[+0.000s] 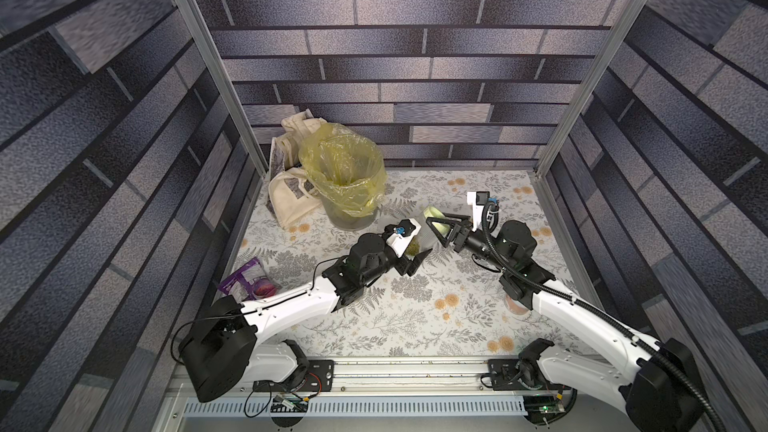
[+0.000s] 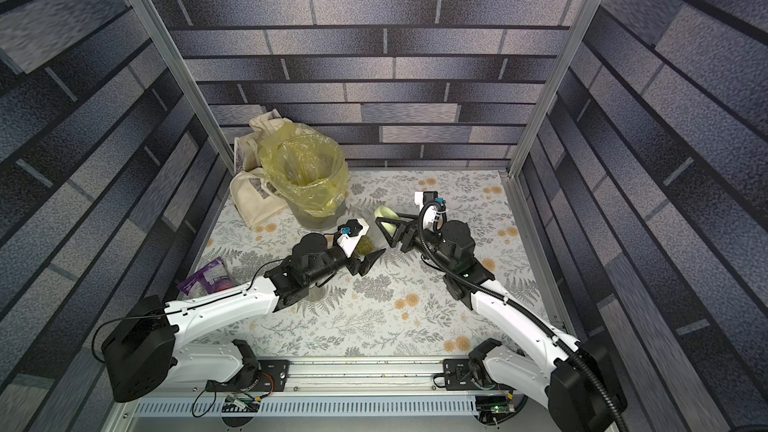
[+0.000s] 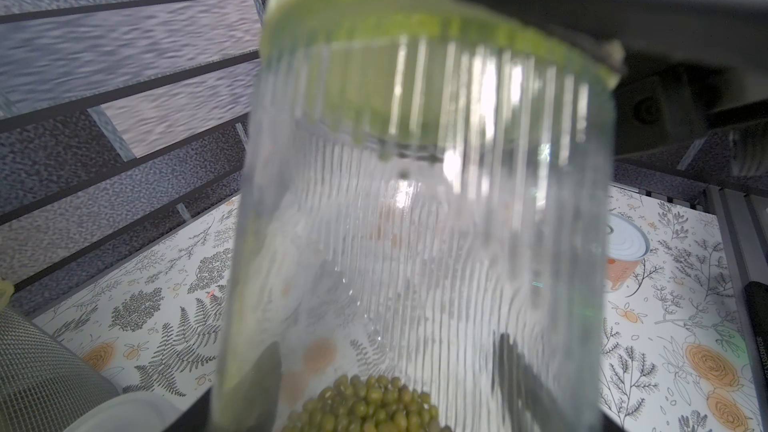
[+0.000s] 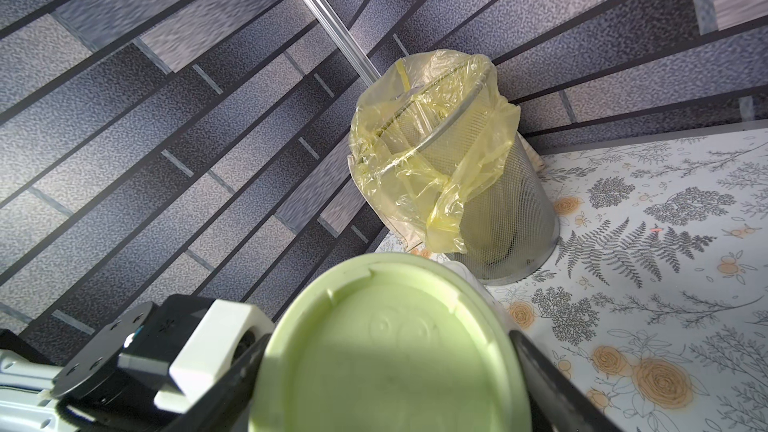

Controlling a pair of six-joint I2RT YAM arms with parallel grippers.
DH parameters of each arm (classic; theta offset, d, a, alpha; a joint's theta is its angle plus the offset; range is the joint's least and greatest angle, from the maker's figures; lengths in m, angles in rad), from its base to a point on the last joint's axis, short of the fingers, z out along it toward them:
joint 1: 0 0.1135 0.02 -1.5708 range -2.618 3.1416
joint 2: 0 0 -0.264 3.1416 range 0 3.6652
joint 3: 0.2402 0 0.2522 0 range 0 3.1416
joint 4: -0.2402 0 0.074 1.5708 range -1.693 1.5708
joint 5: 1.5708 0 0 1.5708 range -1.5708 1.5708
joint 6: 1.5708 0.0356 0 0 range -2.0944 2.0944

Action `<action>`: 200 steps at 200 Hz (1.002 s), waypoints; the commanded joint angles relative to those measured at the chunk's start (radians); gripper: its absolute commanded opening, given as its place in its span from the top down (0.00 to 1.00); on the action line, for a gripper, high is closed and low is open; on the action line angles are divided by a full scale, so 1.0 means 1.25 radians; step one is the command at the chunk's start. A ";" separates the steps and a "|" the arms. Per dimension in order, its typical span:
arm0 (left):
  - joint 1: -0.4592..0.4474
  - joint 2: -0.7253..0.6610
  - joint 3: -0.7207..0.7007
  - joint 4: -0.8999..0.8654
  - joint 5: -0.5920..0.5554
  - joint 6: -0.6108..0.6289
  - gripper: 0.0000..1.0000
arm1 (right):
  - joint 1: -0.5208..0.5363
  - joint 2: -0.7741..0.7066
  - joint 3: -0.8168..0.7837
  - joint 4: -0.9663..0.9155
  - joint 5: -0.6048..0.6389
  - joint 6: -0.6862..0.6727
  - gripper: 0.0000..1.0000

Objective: Empty moldy mung beans from jars
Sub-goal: Unscrew the lid from the jar.

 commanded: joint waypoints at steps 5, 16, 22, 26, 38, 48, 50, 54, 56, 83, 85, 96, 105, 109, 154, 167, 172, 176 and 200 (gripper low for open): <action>-0.006 -0.004 0.036 0.063 0.003 0.012 0.40 | -0.003 0.003 0.022 0.043 -0.019 0.011 0.17; -0.006 -0.003 0.036 0.064 0.001 0.012 0.39 | -0.004 0.007 0.022 0.043 -0.020 0.011 0.18; -0.005 -0.002 0.036 0.063 0.001 0.012 0.40 | -0.003 0.007 0.022 0.045 -0.021 0.011 0.18; -0.005 -0.002 0.036 0.063 0.001 0.012 0.40 | -0.003 0.008 0.022 0.046 -0.022 0.011 0.18; -0.005 -0.002 0.034 0.063 0.004 0.012 0.40 | -0.004 0.008 0.023 0.048 -0.023 0.009 0.20; -0.004 -0.006 0.034 0.063 0.009 0.009 0.40 | -0.003 0.008 0.023 0.049 -0.023 0.006 0.22; -0.004 -0.006 0.034 0.063 0.011 0.008 0.39 | -0.003 0.007 0.023 0.049 -0.023 0.004 0.22; -0.003 -0.007 0.036 0.063 0.015 0.006 0.39 | -0.003 0.007 0.022 0.051 -0.024 0.002 0.22; -0.001 -0.007 0.036 0.063 0.019 0.004 0.39 | -0.003 0.006 0.022 0.051 -0.024 0.001 0.22; 0.036 -0.008 0.042 0.055 0.101 -0.045 0.39 | -0.004 0.010 0.012 0.083 -0.043 -0.011 0.24; 0.039 -0.008 0.044 0.056 0.108 -0.049 0.39 | -0.004 0.010 0.011 0.086 -0.046 -0.012 0.24; 0.054 -0.009 0.046 0.054 0.141 -0.064 0.39 | -0.004 0.015 0.006 0.111 -0.052 -0.013 0.25; 0.063 -0.009 0.050 0.046 0.165 -0.070 0.39 | -0.003 0.024 -0.004 0.153 -0.063 0.000 0.26; 0.068 -0.009 0.053 0.044 0.179 -0.071 0.39 | -0.003 0.027 -0.008 0.171 -0.068 0.005 0.26; 0.113 -0.020 0.079 -0.008 0.317 -0.074 0.39 | -0.003 0.056 -0.012 0.220 -0.104 -0.003 0.28; 0.125 -0.023 0.086 -0.028 0.351 -0.067 0.39 | -0.003 0.063 -0.013 0.237 -0.120 -0.006 0.28; 0.129 -0.024 0.090 -0.036 0.368 -0.062 0.39 | -0.003 0.064 -0.013 0.241 -0.126 -0.007 0.28; 0.132 -0.025 0.094 -0.046 0.379 -0.056 0.39 | -0.004 0.066 -0.013 0.246 -0.130 -0.009 0.28; 0.135 -0.029 0.116 -0.116 0.419 -0.003 0.38 | -0.003 0.073 -0.008 0.243 -0.146 -0.026 0.28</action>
